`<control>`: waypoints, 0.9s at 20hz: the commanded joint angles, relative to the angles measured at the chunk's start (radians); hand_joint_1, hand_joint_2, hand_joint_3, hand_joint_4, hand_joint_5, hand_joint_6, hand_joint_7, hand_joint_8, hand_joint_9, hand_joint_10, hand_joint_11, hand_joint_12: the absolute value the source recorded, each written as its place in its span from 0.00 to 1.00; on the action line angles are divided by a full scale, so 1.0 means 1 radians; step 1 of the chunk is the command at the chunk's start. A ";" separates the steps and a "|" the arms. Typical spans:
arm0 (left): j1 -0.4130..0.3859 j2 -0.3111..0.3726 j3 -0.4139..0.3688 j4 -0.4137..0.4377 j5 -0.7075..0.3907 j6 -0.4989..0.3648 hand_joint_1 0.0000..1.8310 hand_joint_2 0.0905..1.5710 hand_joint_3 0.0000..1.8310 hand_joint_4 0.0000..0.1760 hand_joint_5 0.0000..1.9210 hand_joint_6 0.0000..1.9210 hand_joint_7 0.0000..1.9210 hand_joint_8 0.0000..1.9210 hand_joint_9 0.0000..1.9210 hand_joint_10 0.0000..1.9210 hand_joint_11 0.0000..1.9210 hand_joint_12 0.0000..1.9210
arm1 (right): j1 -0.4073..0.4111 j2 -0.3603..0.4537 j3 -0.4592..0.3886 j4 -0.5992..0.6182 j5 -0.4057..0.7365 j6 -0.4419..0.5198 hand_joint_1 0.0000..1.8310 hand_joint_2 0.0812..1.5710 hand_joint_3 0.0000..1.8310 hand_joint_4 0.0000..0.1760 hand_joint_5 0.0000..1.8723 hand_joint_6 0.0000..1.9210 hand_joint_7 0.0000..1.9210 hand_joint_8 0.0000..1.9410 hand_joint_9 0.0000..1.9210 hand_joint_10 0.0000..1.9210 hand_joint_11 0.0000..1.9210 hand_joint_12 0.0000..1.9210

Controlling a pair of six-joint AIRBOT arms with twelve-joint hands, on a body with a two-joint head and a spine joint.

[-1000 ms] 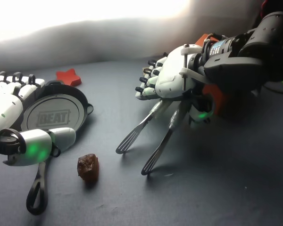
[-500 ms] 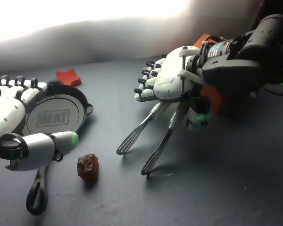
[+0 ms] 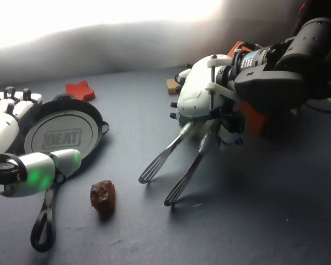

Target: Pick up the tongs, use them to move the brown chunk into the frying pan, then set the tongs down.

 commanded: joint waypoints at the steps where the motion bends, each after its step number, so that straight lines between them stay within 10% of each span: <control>1: -0.014 0.015 -0.004 0.055 -0.088 0.000 0.00 0.74 0.00 0.00 0.00 0.00 0.00 0.00 0.00 0.00 0.00 0.00 | 0.003 0.007 -0.002 -0.011 0.074 0.000 0.56 0.65 0.01 0.00 0.36 0.04 0.39 0.02 0.36 0.06 0.06 0.74; 6: -0.021 0.018 -0.011 0.004 -0.088 0.008 0.00 0.75 0.00 0.00 0.00 0.00 0.00 0.00 0.00 0.00 0.00 0.00 | 0.017 0.022 -0.029 -0.011 0.074 0.007 0.54 0.72 0.02 0.00 0.47 0.05 0.50 0.02 0.47 0.09 0.19 0.75; 7: -0.021 0.018 -0.011 0.004 -0.088 0.013 0.00 0.75 0.01 0.00 0.00 0.00 0.00 0.00 0.00 0.00 0.00 0.00 | 0.024 0.026 -0.033 -0.011 0.074 0.008 0.59 0.75 0.02 0.00 0.43 0.54 0.51 0.02 0.47 0.11 0.20 0.78; 8: -0.021 0.018 -0.011 0.005 -0.088 0.014 0.00 0.75 0.01 0.00 0.00 0.00 0.00 0.00 0.00 0.00 0.00 0.00 | 0.032 0.029 -0.036 -0.011 0.073 0.012 0.59 0.77 0.01 0.00 0.40 0.67 0.53 0.02 0.47 0.15 0.21 0.80; 18: -0.033 0.017 -0.006 0.004 -0.089 0.019 0.00 0.75 0.00 0.00 0.00 0.00 0.00 0.00 0.00 0.00 0.00 0.00 | 0.133 0.148 -0.186 -0.011 0.040 0.158 0.61 0.74 0.00 0.00 0.45 0.62 0.61 0.01 0.47 0.34 0.28 0.81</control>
